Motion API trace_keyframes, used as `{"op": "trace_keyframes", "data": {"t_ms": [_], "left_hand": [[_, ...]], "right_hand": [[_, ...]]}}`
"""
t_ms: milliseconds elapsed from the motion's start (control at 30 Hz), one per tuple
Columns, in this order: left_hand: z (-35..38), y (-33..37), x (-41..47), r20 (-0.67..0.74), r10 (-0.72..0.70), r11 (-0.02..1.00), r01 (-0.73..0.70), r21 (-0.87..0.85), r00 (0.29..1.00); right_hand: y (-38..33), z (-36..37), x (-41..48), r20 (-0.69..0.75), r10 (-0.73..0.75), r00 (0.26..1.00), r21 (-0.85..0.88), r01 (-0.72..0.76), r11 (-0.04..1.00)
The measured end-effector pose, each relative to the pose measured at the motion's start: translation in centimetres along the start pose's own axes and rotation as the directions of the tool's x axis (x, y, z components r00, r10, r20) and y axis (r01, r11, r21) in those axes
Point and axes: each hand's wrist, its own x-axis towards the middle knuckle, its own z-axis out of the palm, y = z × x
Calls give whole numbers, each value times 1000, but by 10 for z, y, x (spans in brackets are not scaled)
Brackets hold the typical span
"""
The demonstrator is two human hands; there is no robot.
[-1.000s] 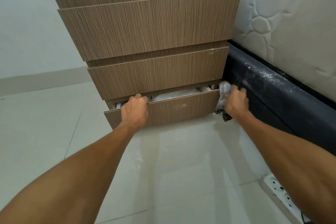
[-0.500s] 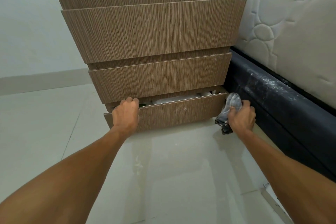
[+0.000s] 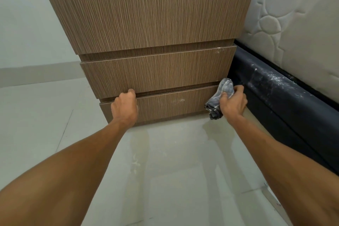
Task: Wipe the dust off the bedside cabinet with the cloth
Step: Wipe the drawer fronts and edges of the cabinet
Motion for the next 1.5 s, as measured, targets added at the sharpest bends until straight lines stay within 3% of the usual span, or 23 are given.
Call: {"op": "trace_keyframes", "data": {"t_ms": [200, 400, 767, 933, 1067, 1100, 1167, 1267, 1367, 1500], "left_hand": [[-10, -24, 1, 2, 115, 988, -115, 101, 993], [-29, -68, 2, 133, 299, 889, -327, 321, 945], [-34, -100, 13, 143, 415, 894, -432, 120, 898], [-38, -102, 12, 114, 438, 897, -442, 4, 891], [-38, -106, 12, 124, 426, 903, -429, -11, 896], [-38, -105, 11, 122, 431, 901, -434, 3, 894], [-32, -104, 6, 113, 449, 889, -456, 40, 886], [-23, -95, -6, 122, 485, 866, -495, 73, 866], [-16, -77, -9, 136, 522, 841, -535, 79, 842], [-6, -52, -9, 166, 515, 845, -531, 67, 841]], "right_hand": [[-6, 20, 2, 29, 141, 990, 216, -144, 966], [-24, 65, -40, -5, 101, 995, 291, -95, 952], [-94, 158, -187, 171, -171, 970, 407, 88, 909], [-110, 199, -235, 322, -278, 905, 336, 165, 927], [-98, 216, -253, 619, -264, 740, 92, 265, 960], [-93, 216, -253, 647, -190, 738, 66, 193, 979], [-83, 215, -251, 662, 34, 749, 68, -105, 992], [-72, 219, -242, 702, 301, 646, 119, -522, 844], [-71, 224, -224, 718, 377, 585, 215, -701, 680], [-65, 214, -190, 689, 438, 578, 329, -787, 522]]}}
